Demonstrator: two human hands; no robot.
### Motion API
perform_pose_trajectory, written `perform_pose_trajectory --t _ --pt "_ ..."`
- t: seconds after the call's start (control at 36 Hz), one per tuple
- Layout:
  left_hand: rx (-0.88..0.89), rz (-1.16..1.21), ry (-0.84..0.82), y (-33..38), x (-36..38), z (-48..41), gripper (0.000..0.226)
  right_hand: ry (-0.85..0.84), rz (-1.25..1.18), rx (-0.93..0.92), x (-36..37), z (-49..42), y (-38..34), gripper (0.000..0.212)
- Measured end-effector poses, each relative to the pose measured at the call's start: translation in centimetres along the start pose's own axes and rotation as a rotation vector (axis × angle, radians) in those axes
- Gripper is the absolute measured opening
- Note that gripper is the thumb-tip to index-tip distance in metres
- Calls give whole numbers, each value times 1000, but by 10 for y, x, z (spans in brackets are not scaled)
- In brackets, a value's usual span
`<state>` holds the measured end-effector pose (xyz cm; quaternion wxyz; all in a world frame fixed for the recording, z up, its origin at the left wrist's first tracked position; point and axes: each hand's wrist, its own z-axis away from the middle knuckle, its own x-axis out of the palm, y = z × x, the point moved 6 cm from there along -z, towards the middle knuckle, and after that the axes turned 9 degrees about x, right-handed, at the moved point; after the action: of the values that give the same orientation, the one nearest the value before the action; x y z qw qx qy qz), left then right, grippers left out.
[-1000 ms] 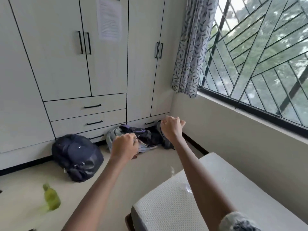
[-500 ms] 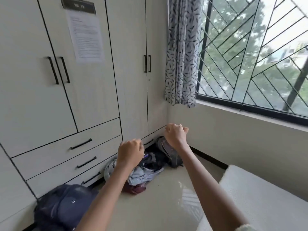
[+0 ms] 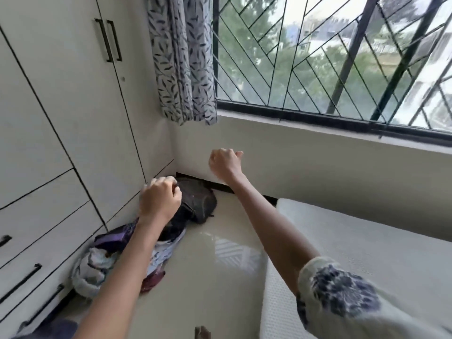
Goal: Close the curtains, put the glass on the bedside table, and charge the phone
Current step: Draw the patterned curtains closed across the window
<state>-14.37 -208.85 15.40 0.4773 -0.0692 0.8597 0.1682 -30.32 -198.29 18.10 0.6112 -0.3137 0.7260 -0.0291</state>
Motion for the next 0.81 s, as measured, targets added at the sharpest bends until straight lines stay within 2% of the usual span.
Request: perform_pose_trajectory --t 0.25,0.33,0.53,0.81 --pt "92 100 -65 13 95 -176 25 14 78 159 25 -153 67 26" --pt "124 183 -22 29 123 -232 30 60 100 209 23 -205 94 26" --pt "211 259 -112 74 198 -339 46 104 144 331 23 -297 160 27" --pt "334 351 -154 130 299 -494 49 118 177 446 15 -457 227 27"
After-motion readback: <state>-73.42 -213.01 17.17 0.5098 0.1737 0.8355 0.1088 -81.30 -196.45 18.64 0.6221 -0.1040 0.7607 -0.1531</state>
